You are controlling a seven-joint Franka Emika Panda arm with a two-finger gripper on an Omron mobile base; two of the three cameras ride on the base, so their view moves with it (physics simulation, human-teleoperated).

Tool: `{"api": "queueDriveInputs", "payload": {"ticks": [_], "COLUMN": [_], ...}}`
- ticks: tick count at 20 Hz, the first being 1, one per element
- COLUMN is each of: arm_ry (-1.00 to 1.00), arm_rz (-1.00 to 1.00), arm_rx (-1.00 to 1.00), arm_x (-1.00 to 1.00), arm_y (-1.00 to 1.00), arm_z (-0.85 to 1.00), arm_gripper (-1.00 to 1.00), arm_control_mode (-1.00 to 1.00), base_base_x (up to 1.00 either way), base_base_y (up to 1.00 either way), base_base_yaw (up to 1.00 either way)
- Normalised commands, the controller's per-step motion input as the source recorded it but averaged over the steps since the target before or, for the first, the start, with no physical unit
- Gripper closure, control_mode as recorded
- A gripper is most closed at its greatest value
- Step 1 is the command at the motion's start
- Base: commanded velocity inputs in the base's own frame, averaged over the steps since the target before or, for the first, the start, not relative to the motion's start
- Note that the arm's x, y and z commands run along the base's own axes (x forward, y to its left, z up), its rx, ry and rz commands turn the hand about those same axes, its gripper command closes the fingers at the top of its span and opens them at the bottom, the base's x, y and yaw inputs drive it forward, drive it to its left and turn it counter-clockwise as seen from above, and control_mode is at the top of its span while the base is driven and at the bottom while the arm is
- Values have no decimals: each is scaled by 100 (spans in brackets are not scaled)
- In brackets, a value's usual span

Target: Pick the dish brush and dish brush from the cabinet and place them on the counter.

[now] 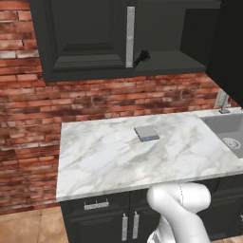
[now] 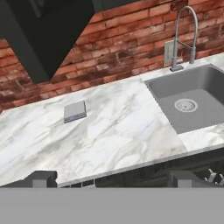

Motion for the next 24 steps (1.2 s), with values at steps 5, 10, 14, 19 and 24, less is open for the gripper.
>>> {"api": "queueDriveInputs", "payload": {"ticks": [5,10,14,19,24], "arm_ry": [9,8,12,10,10], "arm_rz": [-6,-8,-8,-2,-2], "arm_rx": [0,-2,-9,-11,-9], "arm_x": [-13,-9,0,-2,0], "arm_y": [24,25,26,34,42], "arm_z": [-14,-6,-9,-3,0], "arm_gripper": [-100,-100,-100,-100,-100], "arm_control_mode": [-100,-100,-100,-100,-100], "base_base_x": [0,0,0,0,0], "base_base_y": [0,0,0,0,0], "base_base_yaw": [0,0,0,0,0]}}
